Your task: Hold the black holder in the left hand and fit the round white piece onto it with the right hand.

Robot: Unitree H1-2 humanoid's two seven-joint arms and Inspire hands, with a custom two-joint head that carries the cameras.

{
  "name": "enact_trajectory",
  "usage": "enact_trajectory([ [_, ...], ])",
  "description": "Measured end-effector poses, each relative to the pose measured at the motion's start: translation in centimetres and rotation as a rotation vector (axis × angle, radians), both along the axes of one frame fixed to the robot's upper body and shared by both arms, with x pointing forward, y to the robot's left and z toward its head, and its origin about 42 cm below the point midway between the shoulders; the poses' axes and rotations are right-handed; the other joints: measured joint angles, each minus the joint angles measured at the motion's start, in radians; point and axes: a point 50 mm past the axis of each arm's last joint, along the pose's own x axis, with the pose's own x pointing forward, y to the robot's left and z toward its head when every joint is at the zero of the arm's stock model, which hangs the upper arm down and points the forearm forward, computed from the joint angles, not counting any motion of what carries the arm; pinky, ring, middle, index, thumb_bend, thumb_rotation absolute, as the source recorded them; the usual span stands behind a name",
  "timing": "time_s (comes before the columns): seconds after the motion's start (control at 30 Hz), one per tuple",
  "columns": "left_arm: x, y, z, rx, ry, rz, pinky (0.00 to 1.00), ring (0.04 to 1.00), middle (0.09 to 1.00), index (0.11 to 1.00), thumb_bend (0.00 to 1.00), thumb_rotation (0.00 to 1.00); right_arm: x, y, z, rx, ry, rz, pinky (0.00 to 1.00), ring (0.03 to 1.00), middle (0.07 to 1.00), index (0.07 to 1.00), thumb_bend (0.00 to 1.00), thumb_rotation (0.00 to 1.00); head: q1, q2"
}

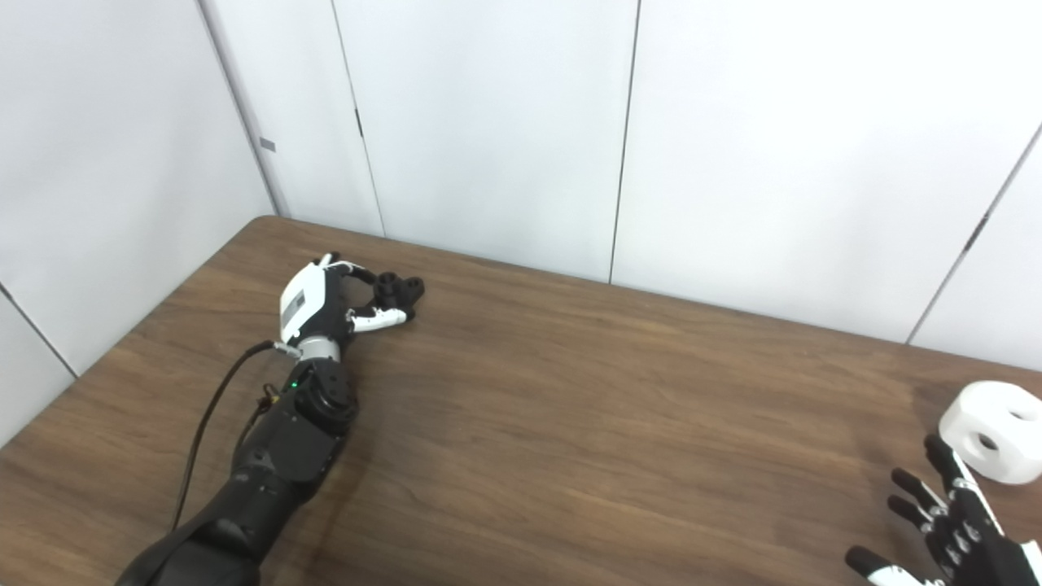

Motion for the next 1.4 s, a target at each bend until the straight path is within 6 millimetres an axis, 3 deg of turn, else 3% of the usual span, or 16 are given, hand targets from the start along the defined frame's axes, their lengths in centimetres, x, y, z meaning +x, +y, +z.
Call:
enact_trajectory([
  [0.2,0.5,-1.2,-1.1,-0.043,-0.019,-0.021,1.0,1.0,0.913,0.486,0.52,0.06,0.0,0.0,0.2,0.001,0.001,-0.003,0.8,0.868,0.969,0.941,0.77,0.22,0.0,0.006],
  [0.63,0.8,-1.5,-1.4,-0.017,-0.001,-0.073,1.0,0.983,0.894,0.485,0.52,0.06,0.2,0.0,0.5,0.001,-0.01,-0.006,0.77,0.868,0.969,0.934,0.74,0.2,-0.006,0.003],
  [0.87,0.5,-1.8,-1.3,0.005,0.009,-0.161,1.0,0.999,0.912,0.484,0.52,0.06,0.6,0.5,0.7,-0.008,-0.019,-0.003,0.78,0.865,0.967,0.917,0.73,0.2,-0.046,0.008],
  [1.13,-1.5,-4.6,-1.3,0.025,0.009,-0.44,1.0,1.0,0.965,0.484,0.52,0.06,0.7,1.3,0.4,-0.002,-0.019,-0.012,0.76,0.855,0.962,0.927,0.77,0.22,-0.109,0.023],
  [1.4,-3.4,-9.3,-1.1,0.028,0.028,-0.725,1.0,1.0,0.967,0.483,0.52,0.06,0.7,1.9,1.0,-0.007,-0.016,-0.033,0.76,0.855,0.938,0.904,0.8,0.21,-0.172,0.043],
])
